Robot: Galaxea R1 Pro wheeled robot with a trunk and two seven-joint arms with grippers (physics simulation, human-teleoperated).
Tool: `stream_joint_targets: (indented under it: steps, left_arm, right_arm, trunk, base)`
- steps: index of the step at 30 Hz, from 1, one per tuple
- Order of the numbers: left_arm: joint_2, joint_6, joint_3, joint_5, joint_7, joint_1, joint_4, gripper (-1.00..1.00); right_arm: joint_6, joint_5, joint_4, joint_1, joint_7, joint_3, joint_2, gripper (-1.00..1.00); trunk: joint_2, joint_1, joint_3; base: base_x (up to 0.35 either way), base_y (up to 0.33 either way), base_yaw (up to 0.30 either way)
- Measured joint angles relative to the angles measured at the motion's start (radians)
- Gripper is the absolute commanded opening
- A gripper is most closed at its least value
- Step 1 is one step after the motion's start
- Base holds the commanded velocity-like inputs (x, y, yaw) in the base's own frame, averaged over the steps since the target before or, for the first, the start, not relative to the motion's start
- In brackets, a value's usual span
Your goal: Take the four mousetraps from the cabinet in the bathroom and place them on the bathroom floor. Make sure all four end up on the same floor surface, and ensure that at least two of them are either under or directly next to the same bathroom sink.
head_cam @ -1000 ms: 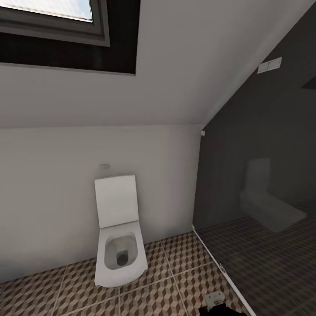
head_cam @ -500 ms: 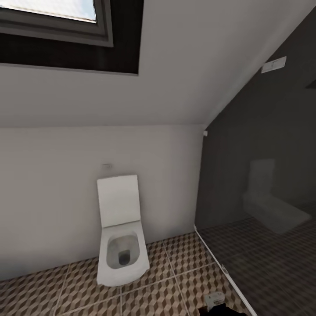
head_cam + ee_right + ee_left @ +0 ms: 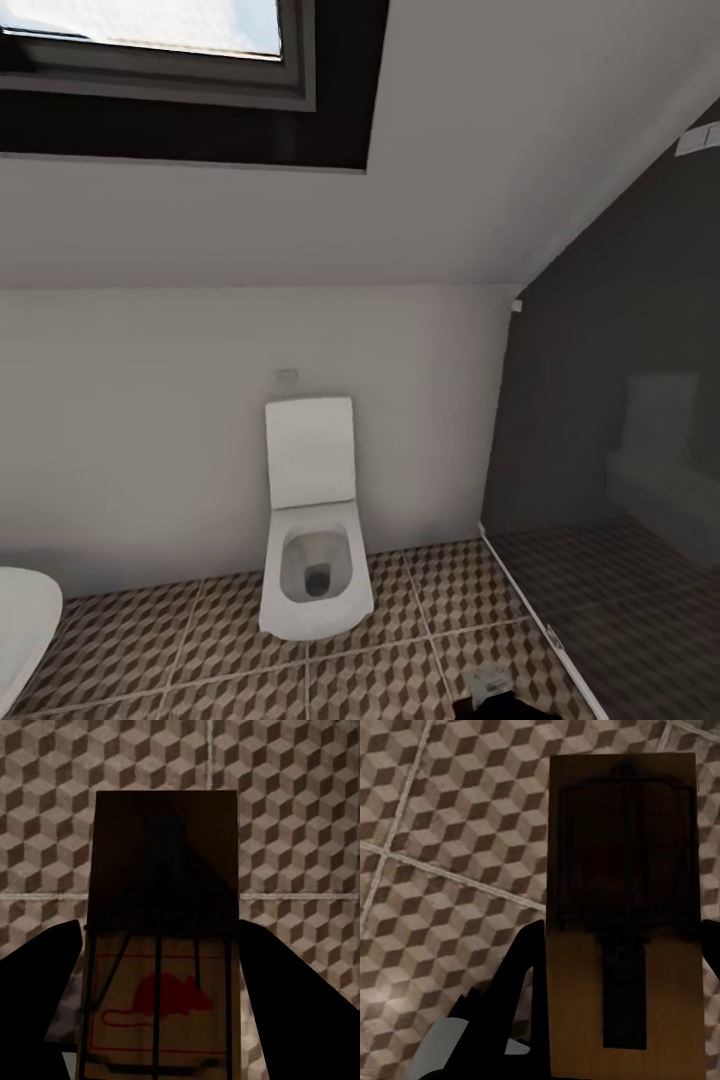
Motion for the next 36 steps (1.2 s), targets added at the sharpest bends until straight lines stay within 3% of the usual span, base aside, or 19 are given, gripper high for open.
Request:
stream_joint_targets:
  steps: [8,23,36]
  left_arm:
    - [-0.001,0.0,0.0,-0.004,0.0,0.0,-0.001,-1.0]
    - [0.001,0.0,0.002,-0.001,0.0,0.0,0.0,-1.0]
    - [0.0,0.0,0.0,-0.002,0.0,0.0,0.0,-1.0]
  right_arm:
    - [0.0,-0.001,0.0,0.0,0.0,0.0,0.0,-1.0]
    - [0.0,0.001,0.0,0.0,-0.001,0.0,-0.001,-1.0]
    - [0.0,0.001,0.0,0.0,-0.002,0.0,-0.002,-1.0]
  trunk:
    - [0.0,0.0,0.0]
    - [0.0,0.0,0.0]
    - [0.0,0.0,0.0]
  base:
    - [0.012,0.0,0.239]
    - [0.225,0.0,0.021]
    - [0.005,0.0,0.242]
